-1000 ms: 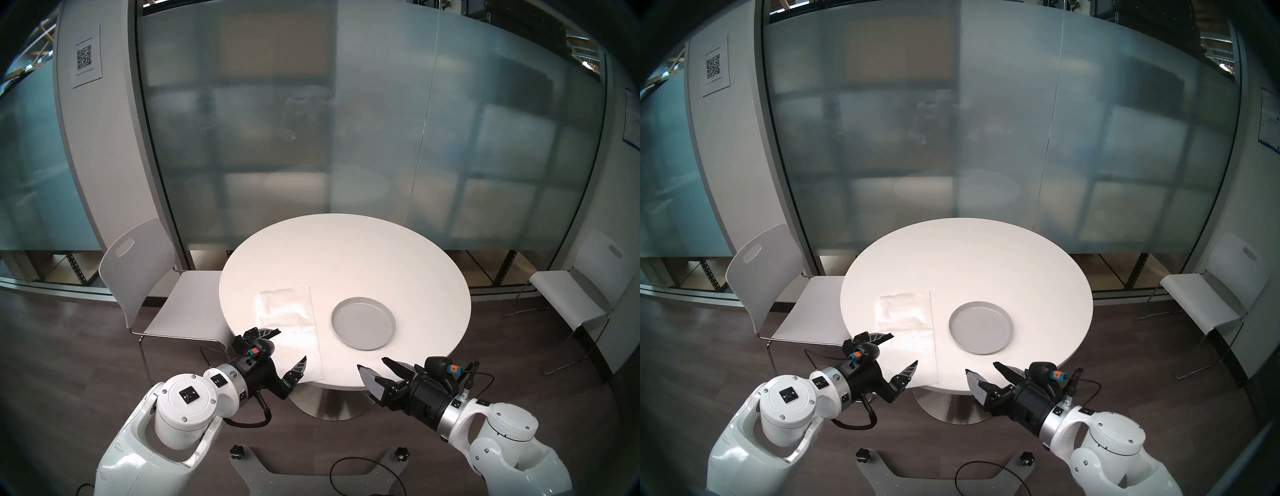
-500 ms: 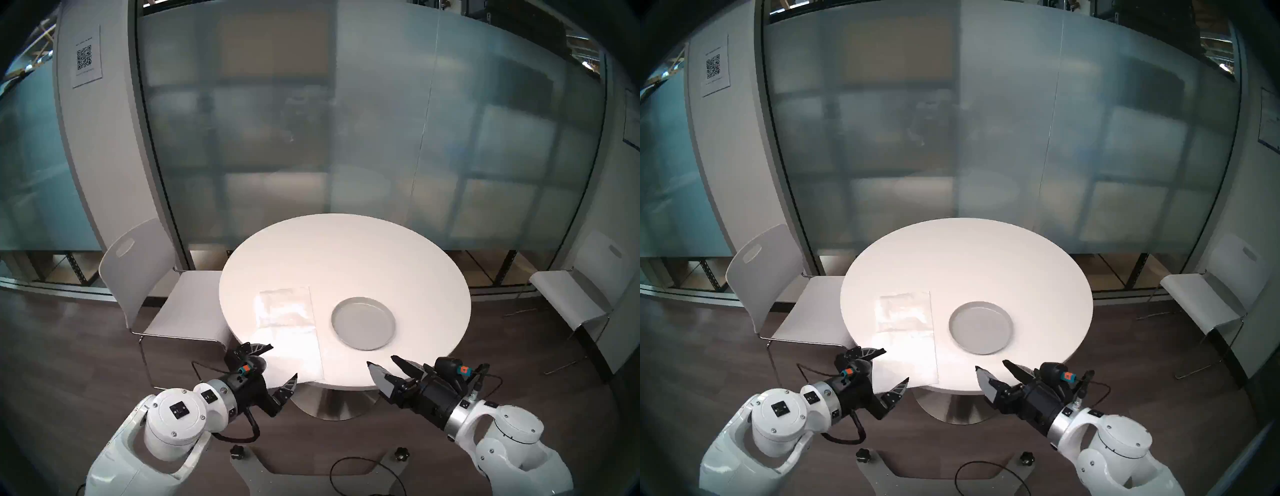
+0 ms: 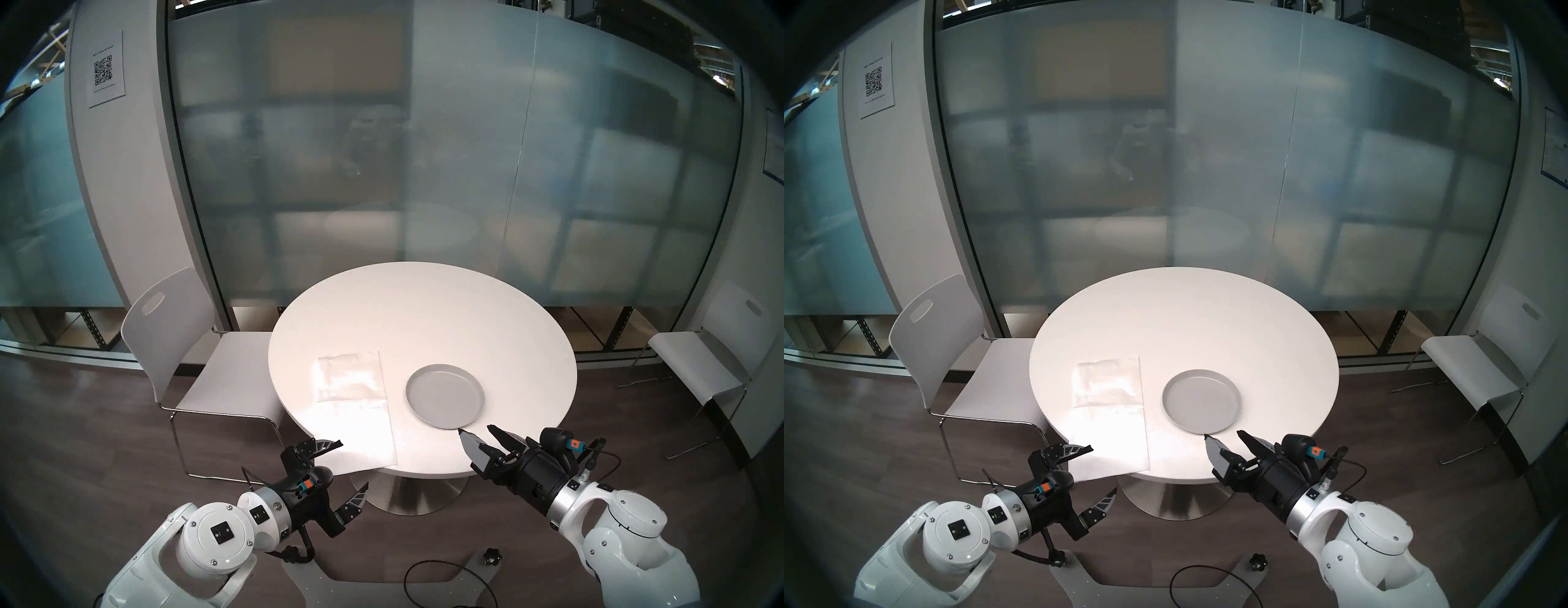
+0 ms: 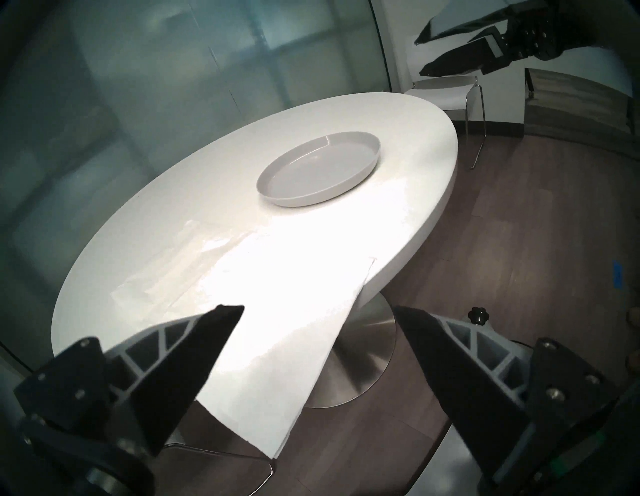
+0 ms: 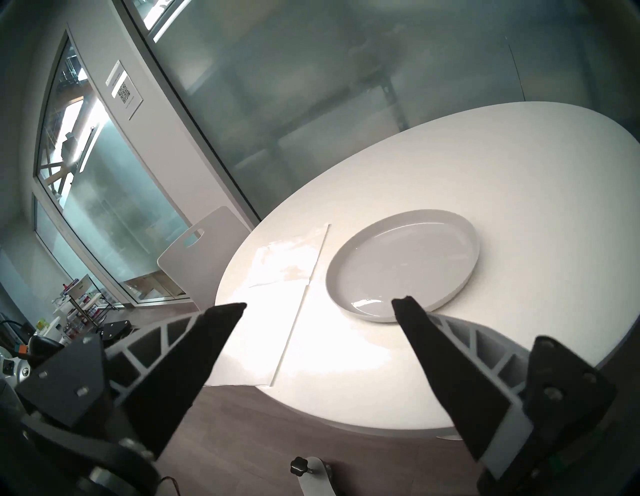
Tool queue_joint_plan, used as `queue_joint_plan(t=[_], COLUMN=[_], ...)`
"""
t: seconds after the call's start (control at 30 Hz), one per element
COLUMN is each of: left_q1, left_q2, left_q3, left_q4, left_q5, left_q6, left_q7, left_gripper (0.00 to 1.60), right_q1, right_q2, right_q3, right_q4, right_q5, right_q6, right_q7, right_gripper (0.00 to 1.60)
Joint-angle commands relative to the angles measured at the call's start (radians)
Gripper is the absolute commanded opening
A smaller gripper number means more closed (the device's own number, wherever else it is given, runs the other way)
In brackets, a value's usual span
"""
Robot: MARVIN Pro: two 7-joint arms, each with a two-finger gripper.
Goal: Fold the napkin in half twice and place it beside the plate
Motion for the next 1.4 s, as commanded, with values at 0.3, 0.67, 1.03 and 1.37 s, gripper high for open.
queue_joint_plan(t=[0.3,0.67,1.03,1.37], left_q1=[-0.07,-0.09,-0.098,-0.101], left_q2=[-0.02,-0.052,-0.037,-0.031], left_q3=[0.07,0.101,0.122,0.132], left_q4=[0.086,0.138,0.174,0.188], left_q5=[0.112,0.175,0.227,0.263], left_q6=[-0.074,-0.112,-0.157,-0.184], left_q7=[0.079,0.169,0.21,0.236], left_gripper=[1.3,1.12,1.12,1.29], right_q1=[0.008,0.005,0.006,0.019], right_q2=[-0.014,-0.023,-0.028,-0.031], right_q3=[0.008,0.012,0.014,0.012], right_q4=[-0.029,-0.035,-0.035,-0.033], right_q5=[0.016,0.019,0.022,0.03], right_q6=[-0.008,-0.01,-0.009,0.0], right_q7=[0.004,0.003,0.007,0.007], right_gripper=[1.6,1.6,1.6,1.6])
